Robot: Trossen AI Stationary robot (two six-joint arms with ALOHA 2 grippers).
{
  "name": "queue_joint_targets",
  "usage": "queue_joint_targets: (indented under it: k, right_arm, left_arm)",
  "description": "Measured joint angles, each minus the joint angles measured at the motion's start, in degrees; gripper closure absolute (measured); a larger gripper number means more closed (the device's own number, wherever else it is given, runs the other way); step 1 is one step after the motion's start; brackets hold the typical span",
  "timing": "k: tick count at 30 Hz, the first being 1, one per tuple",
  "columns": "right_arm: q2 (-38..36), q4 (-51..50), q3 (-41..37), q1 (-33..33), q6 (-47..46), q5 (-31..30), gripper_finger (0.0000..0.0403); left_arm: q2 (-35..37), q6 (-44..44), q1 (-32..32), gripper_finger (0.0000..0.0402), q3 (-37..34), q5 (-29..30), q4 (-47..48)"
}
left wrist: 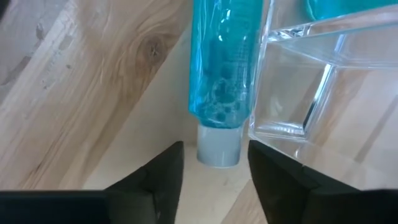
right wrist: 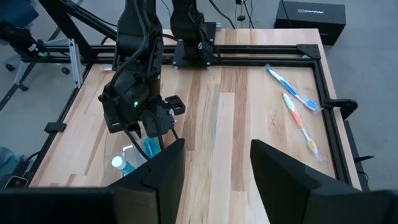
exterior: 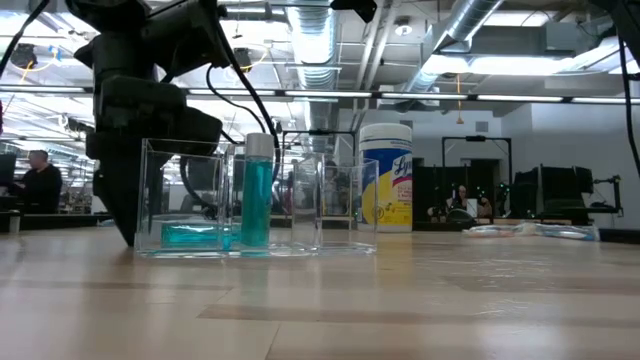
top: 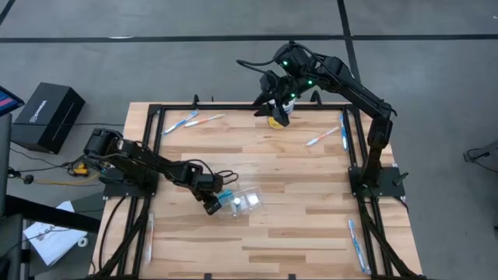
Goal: Pick & Place toothbrushing station
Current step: Put the blue mouthwash into the transparent organizer
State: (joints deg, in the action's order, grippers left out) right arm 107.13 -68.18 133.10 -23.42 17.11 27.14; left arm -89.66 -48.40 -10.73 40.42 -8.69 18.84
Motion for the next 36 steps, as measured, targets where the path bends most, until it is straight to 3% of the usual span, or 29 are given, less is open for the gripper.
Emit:
queue_joint_targets:
  k: [9,23,29,36]
  right_arm:
    - [0.0,1.39,0.0,-0.37,-0.04,0.02,0.023]
    - [0.04,1.4,0.0,-0.81,-0.14,-0.19,0.023]
    - [0.04,1.4,0.0,-0.81,-0.01,-0.17,0.023]
    - [0.04,1.37,0.0,-1.09,0.85,-0.2,0.023]
  left_arm:
    - [-0.29,0.12,0.17,0.0318,-1.08,-0.3,-6.03]
    - [1.72,0.1,4.15,0.032,-2.02,-3.52,-6.5]
    - [7.8,2.77,9.56,0.032,-1.98,-4.29,-5.17]
    - [15.64,3.49,14.14,0.032,-1.96,-11.93,-1.75]
